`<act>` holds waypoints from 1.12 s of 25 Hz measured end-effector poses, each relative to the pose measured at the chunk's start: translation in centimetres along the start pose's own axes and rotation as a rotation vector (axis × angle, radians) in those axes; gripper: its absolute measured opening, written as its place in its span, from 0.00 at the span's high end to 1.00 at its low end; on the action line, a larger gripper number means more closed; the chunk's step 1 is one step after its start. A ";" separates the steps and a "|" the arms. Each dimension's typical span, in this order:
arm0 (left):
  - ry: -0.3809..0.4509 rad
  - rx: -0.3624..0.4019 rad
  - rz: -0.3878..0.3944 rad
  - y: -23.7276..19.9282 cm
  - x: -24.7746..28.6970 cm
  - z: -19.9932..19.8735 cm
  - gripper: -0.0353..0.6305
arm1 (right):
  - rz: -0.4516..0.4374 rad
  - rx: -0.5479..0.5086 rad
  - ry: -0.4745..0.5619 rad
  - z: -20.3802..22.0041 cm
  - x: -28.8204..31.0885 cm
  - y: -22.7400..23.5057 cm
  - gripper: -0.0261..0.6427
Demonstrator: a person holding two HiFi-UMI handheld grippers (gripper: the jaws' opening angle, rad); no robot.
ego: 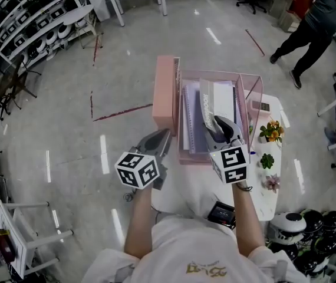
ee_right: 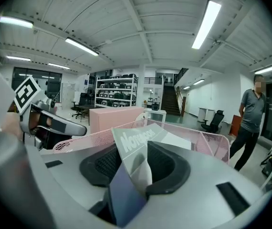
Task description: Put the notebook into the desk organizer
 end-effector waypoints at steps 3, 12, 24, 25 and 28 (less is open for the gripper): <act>0.002 -0.005 0.006 0.0 -0.1 0.0 0.92 | -0.044 0.000 -0.007 -0.1 0.1 -0.3 0.66; -0.011 -0.003 0.010 0.2 0.0 0.2 0.92 | -0.099 0.029 -0.002 -0.1 0.0 -0.2 0.56; 0.009 0.026 -0.006 1.3 -1.2 0.0 0.92 | -0.103 0.061 0.041 -0.7 -2.1 -0.7 0.55; 0.011 0.032 -0.013 1.5 -1.4 0.0 0.92 | -0.093 0.067 0.050 -0.7 -2.5 -0.7 0.55; 0.017 0.043 -0.027 2.0 -2.1 0.1 0.92 | -0.069 0.105 0.092 -0.3 -3.9 -0.8 0.66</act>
Point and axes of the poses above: the fingertips, and each gripper's own axes: x forward along the fingers, y to its right, z out of its underside, the point moved 9 cm from there along -x, backward along the fingers, and after that the axes turned 4 degrees about -y, right-handed, at the moved point
